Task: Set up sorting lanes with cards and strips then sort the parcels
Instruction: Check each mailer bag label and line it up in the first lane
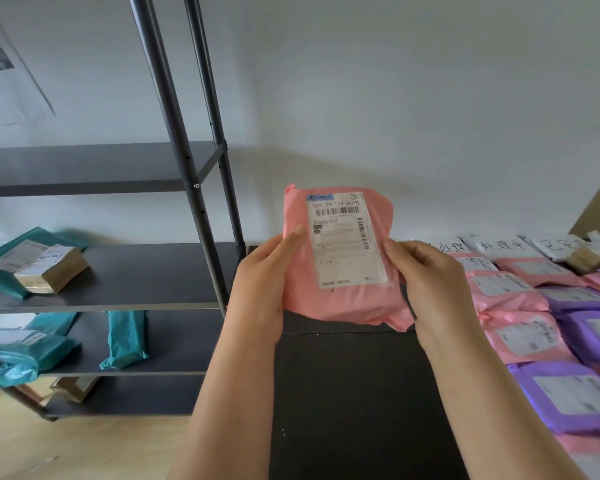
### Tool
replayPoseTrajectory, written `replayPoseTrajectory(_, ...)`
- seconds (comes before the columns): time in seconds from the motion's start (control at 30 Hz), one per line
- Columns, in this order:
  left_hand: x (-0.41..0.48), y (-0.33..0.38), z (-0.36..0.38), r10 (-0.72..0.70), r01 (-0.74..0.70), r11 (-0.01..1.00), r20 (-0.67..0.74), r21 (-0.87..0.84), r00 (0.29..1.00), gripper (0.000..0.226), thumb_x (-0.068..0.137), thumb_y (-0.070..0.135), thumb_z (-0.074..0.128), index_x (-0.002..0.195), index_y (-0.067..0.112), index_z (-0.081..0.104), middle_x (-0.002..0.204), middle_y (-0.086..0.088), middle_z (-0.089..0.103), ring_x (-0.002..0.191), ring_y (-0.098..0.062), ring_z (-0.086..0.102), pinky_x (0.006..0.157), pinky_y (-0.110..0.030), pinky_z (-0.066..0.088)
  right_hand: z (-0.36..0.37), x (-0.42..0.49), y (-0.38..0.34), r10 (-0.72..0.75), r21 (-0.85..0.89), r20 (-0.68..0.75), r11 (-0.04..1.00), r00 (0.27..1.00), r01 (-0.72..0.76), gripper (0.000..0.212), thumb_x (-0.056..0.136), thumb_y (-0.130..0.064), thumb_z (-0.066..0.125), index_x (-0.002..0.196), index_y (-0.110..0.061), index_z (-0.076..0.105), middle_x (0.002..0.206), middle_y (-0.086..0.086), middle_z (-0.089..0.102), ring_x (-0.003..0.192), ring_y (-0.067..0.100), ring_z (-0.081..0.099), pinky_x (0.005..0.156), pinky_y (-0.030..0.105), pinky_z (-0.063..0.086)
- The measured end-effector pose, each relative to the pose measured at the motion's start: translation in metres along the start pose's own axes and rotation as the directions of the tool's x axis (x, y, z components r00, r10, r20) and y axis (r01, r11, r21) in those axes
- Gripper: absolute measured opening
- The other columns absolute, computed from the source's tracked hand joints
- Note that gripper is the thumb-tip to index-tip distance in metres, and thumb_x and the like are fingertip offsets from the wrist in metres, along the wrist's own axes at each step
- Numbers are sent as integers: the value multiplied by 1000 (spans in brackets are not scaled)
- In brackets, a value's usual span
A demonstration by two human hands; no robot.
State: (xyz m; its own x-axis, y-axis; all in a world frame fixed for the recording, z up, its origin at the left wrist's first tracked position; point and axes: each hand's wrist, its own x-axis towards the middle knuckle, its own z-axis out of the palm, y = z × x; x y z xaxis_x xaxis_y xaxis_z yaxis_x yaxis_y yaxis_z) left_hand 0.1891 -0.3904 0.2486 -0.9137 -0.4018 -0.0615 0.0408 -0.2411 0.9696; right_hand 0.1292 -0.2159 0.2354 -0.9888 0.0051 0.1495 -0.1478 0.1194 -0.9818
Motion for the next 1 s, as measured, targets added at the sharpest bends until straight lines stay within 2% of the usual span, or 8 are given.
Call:
replayPoseTrajectory(0.07,-2,0,-1,-14,10,998,58,69,998,21,83,48,71,94,31,79,104,4,76,102,-17,71,100,-43,50,-2,3,-2,48,31,-58,998,997,-46,20,90,-32,69,74,-23,74,77,-4,75,81,22,72,76,46,56)
replayPoseTrajectory(0.17,-1,-2,-2,-52,48,991,29,127,998,38,72,53,75,95,24,80,101,4,77,104,-18,68,103,-44,48,-4,7,-6,91,48,-103,995,990,-86,28,90,-34,69,73,-12,70,70,2,71,70,22,65,62,36,49)
replayPoseTrajectory(0.3,1,-2,-3,-70,76,989,-49,130,996,18,72,43,79,75,26,81,95,-3,77,97,-19,67,99,-42,51,-4,9,-10,146,143,-65,980,987,-136,35,89,-23,71,82,10,62,75,24,62,59,17,56,51,25,42)
replayPoseTrajectory(0.57,2,-4,-4,-94,109,990,-158,91,983,17,79,31,78,65,21,79,81,-4,77,77,-16,68,95,-40,55,-1,8,-11,251,222,-10,944,968,-243,23,87,-14,73,87,9,70,91,24,72,79,29,64,75,38,52)
replayPoseTrajectory(0.67,1,-4,-3,-86,104,989,-163,107,983,17,79,32,79,63,25,78,81,-2,77,81,-17,68,96,-42,55,-3,8,-11,250,256,2,936,968,-242,25,89,-12,71,92,12,67,93,27,70,76,39,66,70,35,49)
replayPoseTrajectory(0.77,0,-2,-3,-64,84,986,-137,146,989,16,81,33,77,68,26,79,87,0,77,95,-22,69,99,-45,52,-6,8,-10,202,197,47,958,978,-207,13,92,-13,68,86,-2,72,82,8,76,71,25,72,56,24,53)
replayPoseTrajectory(0.87,-4,0,-6,-18,30,976,-60,214,998,12,86,33,72,79,27,80,92,2,77,100,-22,70,99,-45,53,-8,7,-10,78,68,42,994,996,-80,12,93,-11,65,86,-17,72,85,2,75,76,16,69,65,26,54)
replayPoseTrajectory(1.0,-7,3,-7,55,-46,973,-35,228,998,12,88,29,70,97,25,78,97,4,77,98,-19,71,95,-44,54,-13,5,-10,-63,51,112,997,992,57,12,94,-6,62,89,-16,68,86,3,72,79,12,65,75,26,53)
